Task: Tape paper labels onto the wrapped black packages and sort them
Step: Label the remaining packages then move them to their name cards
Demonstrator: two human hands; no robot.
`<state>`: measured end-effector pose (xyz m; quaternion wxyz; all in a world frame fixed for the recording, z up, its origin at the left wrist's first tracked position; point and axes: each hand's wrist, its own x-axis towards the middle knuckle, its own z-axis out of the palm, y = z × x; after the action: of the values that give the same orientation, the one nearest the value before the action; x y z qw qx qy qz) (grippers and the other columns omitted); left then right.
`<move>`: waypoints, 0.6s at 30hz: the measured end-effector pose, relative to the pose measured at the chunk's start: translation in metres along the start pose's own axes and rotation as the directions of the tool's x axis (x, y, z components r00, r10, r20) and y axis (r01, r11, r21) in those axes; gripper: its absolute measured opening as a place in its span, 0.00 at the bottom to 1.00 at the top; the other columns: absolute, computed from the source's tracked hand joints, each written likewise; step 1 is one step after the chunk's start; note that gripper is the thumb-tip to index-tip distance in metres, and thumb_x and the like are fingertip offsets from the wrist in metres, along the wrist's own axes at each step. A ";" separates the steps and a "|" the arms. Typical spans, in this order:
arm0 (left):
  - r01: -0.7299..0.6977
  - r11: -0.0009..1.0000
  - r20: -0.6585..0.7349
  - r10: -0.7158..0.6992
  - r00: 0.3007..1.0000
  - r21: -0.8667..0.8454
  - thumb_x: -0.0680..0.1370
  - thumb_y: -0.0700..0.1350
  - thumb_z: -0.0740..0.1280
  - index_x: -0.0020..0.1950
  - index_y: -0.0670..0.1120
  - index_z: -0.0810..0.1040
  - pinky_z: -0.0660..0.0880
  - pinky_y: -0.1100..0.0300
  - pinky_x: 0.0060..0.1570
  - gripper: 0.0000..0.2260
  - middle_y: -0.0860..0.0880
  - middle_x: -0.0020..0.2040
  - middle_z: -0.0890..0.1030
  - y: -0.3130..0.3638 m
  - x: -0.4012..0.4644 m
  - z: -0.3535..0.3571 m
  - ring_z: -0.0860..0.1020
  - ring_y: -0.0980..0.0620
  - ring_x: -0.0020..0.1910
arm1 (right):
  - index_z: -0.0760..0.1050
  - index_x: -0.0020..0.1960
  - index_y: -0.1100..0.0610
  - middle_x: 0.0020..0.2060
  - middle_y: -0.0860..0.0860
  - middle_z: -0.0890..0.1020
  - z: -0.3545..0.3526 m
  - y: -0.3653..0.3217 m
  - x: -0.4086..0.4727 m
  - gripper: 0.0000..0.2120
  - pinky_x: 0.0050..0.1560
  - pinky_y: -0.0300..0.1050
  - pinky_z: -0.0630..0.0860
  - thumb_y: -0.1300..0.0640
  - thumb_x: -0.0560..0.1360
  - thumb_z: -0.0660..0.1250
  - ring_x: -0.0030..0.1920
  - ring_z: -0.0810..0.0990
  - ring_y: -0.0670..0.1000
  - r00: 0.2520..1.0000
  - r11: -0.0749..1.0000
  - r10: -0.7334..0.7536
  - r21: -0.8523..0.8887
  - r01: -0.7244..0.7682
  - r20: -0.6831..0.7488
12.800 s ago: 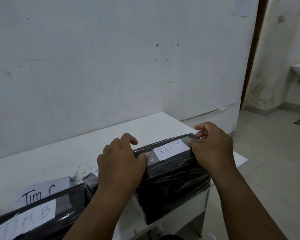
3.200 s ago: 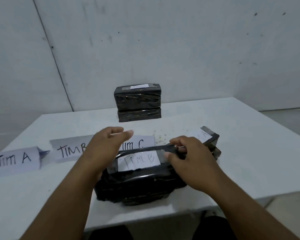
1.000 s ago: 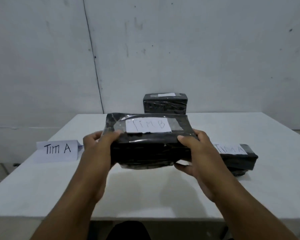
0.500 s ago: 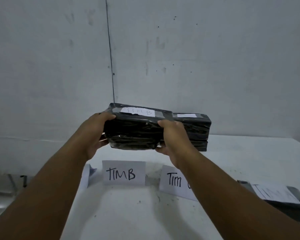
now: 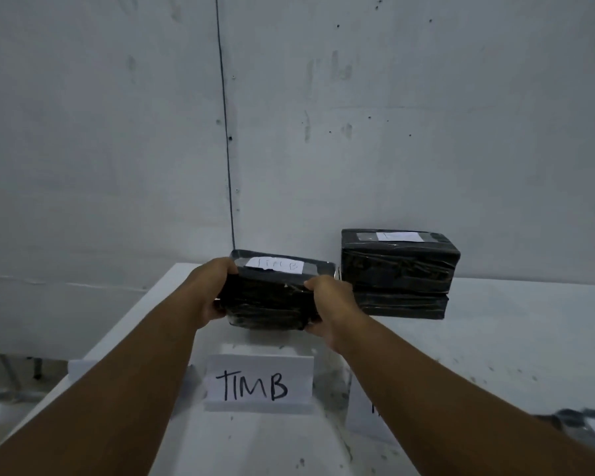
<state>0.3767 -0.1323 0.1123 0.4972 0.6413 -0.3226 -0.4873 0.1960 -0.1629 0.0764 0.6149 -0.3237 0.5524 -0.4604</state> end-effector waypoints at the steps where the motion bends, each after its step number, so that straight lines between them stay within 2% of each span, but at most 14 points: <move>1: 0.009 1.000 0.000 -0.009 1.000 0.011 0.76 0.41 0.62 0.52 0.43 0.76 0.77 0.46 0.55 0.07 0.41 0.49 0.78 -0.003 0.006 0.000 0.77 0.44 0.48 | 0.66 0.71 0.55 0.55 0.59 0.80 0.001 0.004 0.005 0.29 0.49 0.61 0.83 0.58 0.71 0.68 0.53 0.82 0.59 1.000 1.000 0.015 -0.002 -0.015 -0.006; 4: 0.037 0.998 0.011 -0.038 0.999 0.042 0.75 0.39 0.61 0.57 0.41 0.77 0.78 0.46 0.55 0.12 0.40 0.51 0.79 -0.013 0.020 0.002 0.78 0.43 0.49 | 0.66 0.71 0.56 0.55 0.59 0.80 0.000 0.013 0.017 0.29 0.49 0.61 0.83 0.60 0.72 0.69 0.53 0.82 0.59 0.999 0.998 0.051 0.030 -0.051 -0.015; 7: 0.040 0.999 0.002 -0.040 0.999 0.036 0.76 0.37 0.59 0.53 0.42 0.75 0.75 0.50 0.48 0.09 0.42 0.47 0.78 -0.019 0.029 0.006 0.76 0.46 0.45 | 0.65 0.72 0.56 0.57 0.59 0.78 -0.003 0.016 0.026 0.27 0.46 0.57 0.82 0.64 0.75 0.67 0.54 0.80 0.58 0.998 0.998 0.056 0.036 -0.056 0.002; 11: 0.022 0.999 -0.006 -0.021 1.000 0.027 0.76 0.38 0.60 0.53 0.42 0.76 0.74 0.51 0.47 0.09 0.42 0.47 0.78 -0.019 0.038 0.009 0.76 0.46 0.44 | 0.66 0.72 0.56 0.58 0.59 0.78 -0.004 0.011 0.032 0.27 0.54 0.61 0.81 0.64 0.76 0.68 0.56 0.80 0.59 0.998 0.998 0.053 0.026 -0.054 0.029; 14: 0.013 0.998 -0.040 -0.010 0.999 0.066 0.77 0.41 0.62 0.54 0.43 0.76 0.71 0.53 0.45 0.08 0.42 0.48 0.77 -0.017 0.039 0.010 0.74 0.47 0.44 | 0.69 0.71 0.56 0.58 0.57 0.80 -0.009 0.008 0.032 0.25 0.56 0.57 0.81 0.62 0.76 0.70 0.56 0.80 0.57 0.998 0.999 0.039 -0.028 -0.038 0.047; 15: -0.010 0.994 -0.073 0.019 0.997 0.111 0.76 0.45 0.63 0.55 0.42 0.76 0.70 0.54 0.44 0.11 0.43 0.49 0.77 -0.016 0.041 0.009 0.74 0.46 0.44 | 0.70 0.70 0.55 0.58 0.56 0.80 -0.011 0.007 0.031 0.24 0.56 0.54 0.80 0.60 0.76 0.72 0.56 0.80 0.56 0.999 0.997 0.022 -0.072 -0.018 0.048; 16: -0.031 0.987 -0.093 0.046 0.995 0.158 0.73 0.51 0.66 0.59 0.41 0.76 0.70 0.53 0.44 0.19 0.41 0.52 0.79 -0.015 0.043 0.008 0.76 0.44 0.47 | 0.71 0.70 0.55 0.59 0.54 0.80 -0.014 0.005 0.028 0.25 0.56 0.52 0.79 0.57 0.76 0.73 0.56 0.80 0.55 0.999 0.993 -0.002 -0.117 0.007 0.042; 18: -0.113 0.968 -0.167 0.152 0.974 0.225 0.70 0.57 0.68 0.72 0.41 0.71 0.70 0.52 0.50 0.34 0.39 0.65 0.77 -0.009 0.036 0.010 0.77 0.39 0.60 | 0.68 0.73 0.56 0.60 0.52 0.78 -0.021 -0.002 0.018 0.31 0.57 0.51 0.77 0.50 0.75 0.74 0.56 0.78 0.54 0.998 0.976 -0.055 -0.210 0.057 0.015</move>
<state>0.3777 -0.1658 0.0924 0.4844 0.7101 -0.3682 -0.3542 0.1747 -0.1777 0.0675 0.5663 -0.4045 0.5859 -0.4152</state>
